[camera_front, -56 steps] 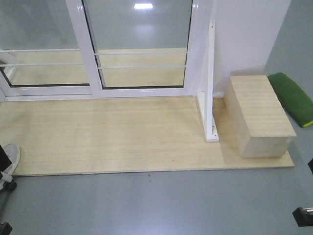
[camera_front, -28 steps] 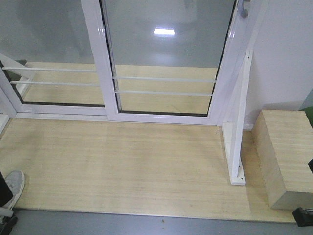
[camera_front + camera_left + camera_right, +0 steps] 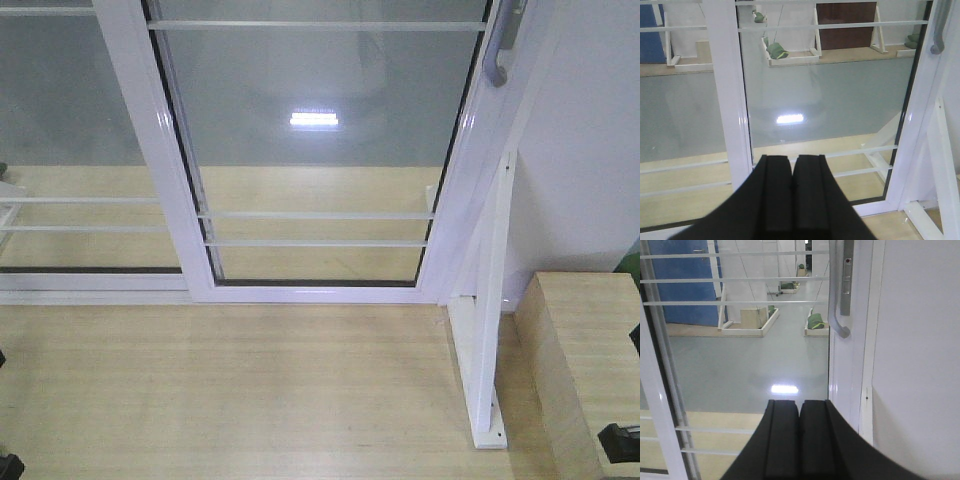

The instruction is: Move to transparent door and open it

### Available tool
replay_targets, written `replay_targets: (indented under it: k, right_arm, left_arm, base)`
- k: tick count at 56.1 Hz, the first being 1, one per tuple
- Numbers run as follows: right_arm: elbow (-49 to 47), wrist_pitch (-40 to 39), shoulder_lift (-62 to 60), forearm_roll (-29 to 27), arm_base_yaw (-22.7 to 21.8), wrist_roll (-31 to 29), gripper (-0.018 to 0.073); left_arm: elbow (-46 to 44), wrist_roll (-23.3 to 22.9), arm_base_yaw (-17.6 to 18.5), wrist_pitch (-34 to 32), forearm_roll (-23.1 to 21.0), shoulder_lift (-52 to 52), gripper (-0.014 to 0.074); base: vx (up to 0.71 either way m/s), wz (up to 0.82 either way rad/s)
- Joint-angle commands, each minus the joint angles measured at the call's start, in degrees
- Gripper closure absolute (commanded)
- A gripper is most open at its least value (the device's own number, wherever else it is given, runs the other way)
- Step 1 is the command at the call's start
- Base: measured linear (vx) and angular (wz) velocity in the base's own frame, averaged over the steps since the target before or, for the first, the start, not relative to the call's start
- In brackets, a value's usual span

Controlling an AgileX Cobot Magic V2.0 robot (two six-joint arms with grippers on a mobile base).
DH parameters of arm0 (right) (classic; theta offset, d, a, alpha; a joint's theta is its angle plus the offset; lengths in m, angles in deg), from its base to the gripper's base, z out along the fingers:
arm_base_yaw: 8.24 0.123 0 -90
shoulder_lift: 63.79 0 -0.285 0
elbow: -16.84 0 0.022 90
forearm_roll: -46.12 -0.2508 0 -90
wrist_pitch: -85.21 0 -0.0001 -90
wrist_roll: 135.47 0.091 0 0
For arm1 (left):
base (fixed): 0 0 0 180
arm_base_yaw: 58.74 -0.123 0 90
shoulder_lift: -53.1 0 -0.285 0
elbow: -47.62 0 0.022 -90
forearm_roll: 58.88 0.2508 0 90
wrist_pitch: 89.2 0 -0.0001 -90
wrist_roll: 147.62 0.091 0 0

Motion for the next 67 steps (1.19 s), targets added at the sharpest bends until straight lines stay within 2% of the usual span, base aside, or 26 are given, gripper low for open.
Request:
replay_targets:
  k: [1,29,67]
  right_arm:
    - [0.1,-4.8,-0.9,0.1,-0.4,-0.3,0.0564]
    - [0.1,-4.8,-0.9,0.1,-0.4,-0.3,0.0564]
    - [0.1,-4.8,-0.9,0.1,-0.4,-0.3,0.0564]
  left_arm:
    - [-1.5,-0.1,0.4,-4.4,-0.7,-0.8,0.0594]
    - [-1.5,-0.1,0.4,-4.4,-0.7,-0.8,0.0594]
    - [-1.5,-0.1,0.4,-4.4,-0.7,-0.8,0.0594]
  base:
    - [0.40,-0.08]
    - [0.30,-0.01]
    - [0.08,0.00]
